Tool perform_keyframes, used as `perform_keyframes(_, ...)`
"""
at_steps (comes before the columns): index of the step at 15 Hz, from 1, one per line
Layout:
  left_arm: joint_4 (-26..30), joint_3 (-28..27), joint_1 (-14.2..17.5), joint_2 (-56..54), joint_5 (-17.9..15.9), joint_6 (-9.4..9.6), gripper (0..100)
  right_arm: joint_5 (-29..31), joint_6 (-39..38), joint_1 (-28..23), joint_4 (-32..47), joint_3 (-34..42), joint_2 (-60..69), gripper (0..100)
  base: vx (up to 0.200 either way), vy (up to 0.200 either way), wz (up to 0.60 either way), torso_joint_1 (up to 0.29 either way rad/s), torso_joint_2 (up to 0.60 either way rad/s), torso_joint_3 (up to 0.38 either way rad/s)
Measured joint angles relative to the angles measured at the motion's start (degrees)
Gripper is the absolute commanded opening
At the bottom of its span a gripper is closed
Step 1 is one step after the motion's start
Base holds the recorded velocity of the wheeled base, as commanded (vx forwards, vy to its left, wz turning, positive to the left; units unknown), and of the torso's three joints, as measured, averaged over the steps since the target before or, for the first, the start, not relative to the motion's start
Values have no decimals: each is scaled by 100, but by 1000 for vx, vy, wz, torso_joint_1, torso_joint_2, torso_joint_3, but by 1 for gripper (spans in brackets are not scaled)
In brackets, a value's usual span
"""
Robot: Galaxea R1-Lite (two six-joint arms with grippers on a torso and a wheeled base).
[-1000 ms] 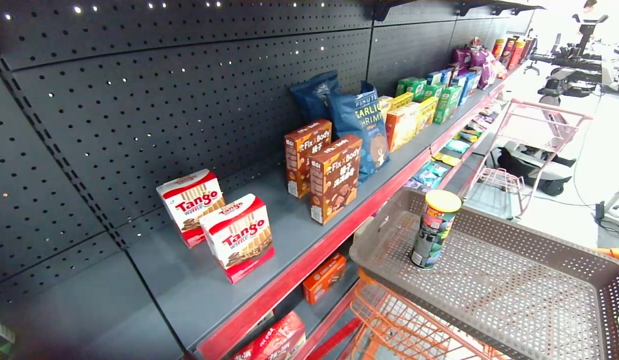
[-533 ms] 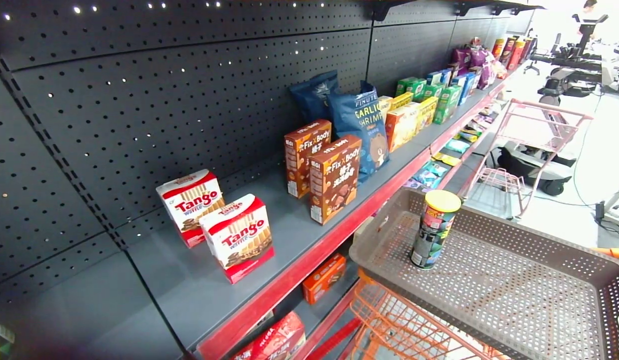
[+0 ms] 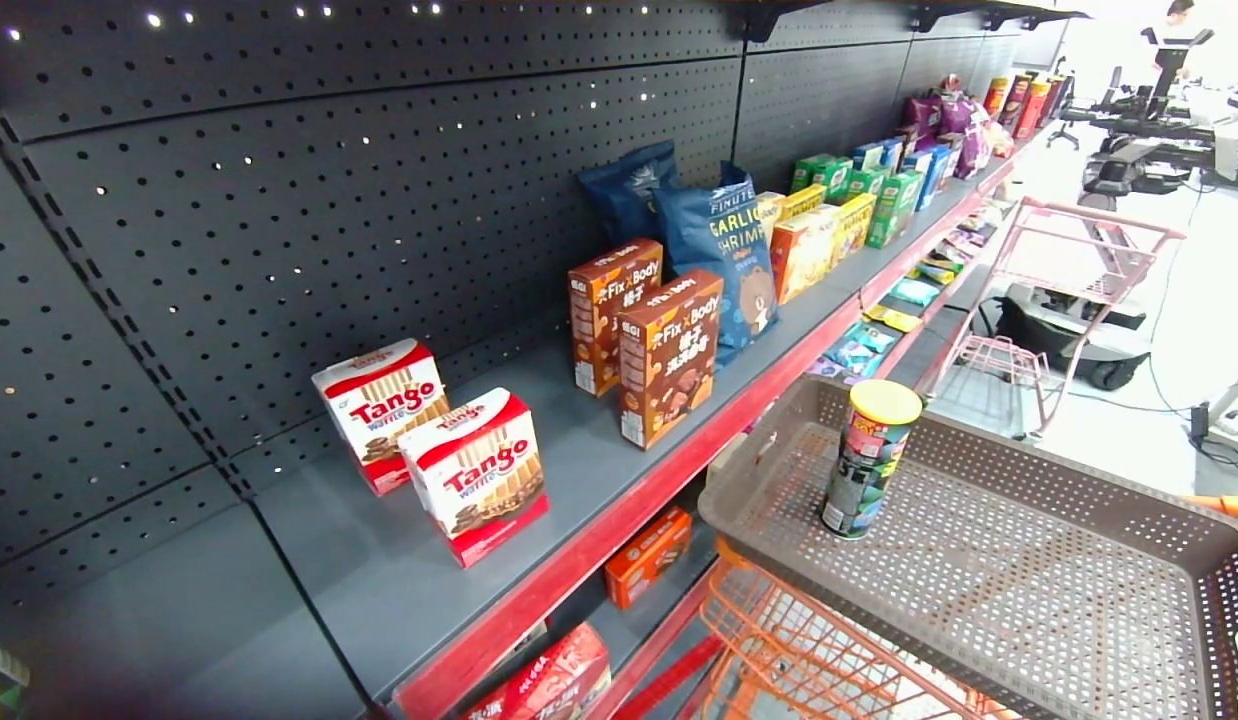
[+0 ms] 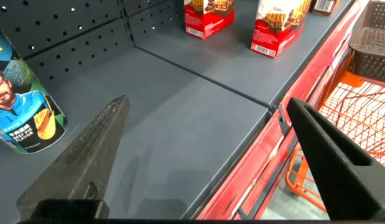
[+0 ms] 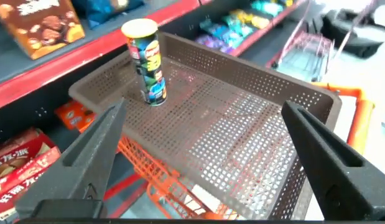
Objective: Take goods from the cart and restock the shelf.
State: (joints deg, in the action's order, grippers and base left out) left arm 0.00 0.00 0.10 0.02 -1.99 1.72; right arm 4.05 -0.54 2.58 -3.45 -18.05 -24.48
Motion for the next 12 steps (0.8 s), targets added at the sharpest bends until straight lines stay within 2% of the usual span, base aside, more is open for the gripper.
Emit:
perform_keyframes(8,0,0,-2,0,-4,5,100,11,-55,-88,-1902,-252,-3268,100,0,0,0,0,0,0)
perform_keyframes(10,0,0,0,0,-4,5,100,-105,-57,-188,-2354,-402,-4106,100,0,0,0,0,0,0)
perform_keyframes(12,0,0,0,0,-1,5,100,-513,-4,-245,-2876,-589,-4862,100,0,0,0,0,0,0)
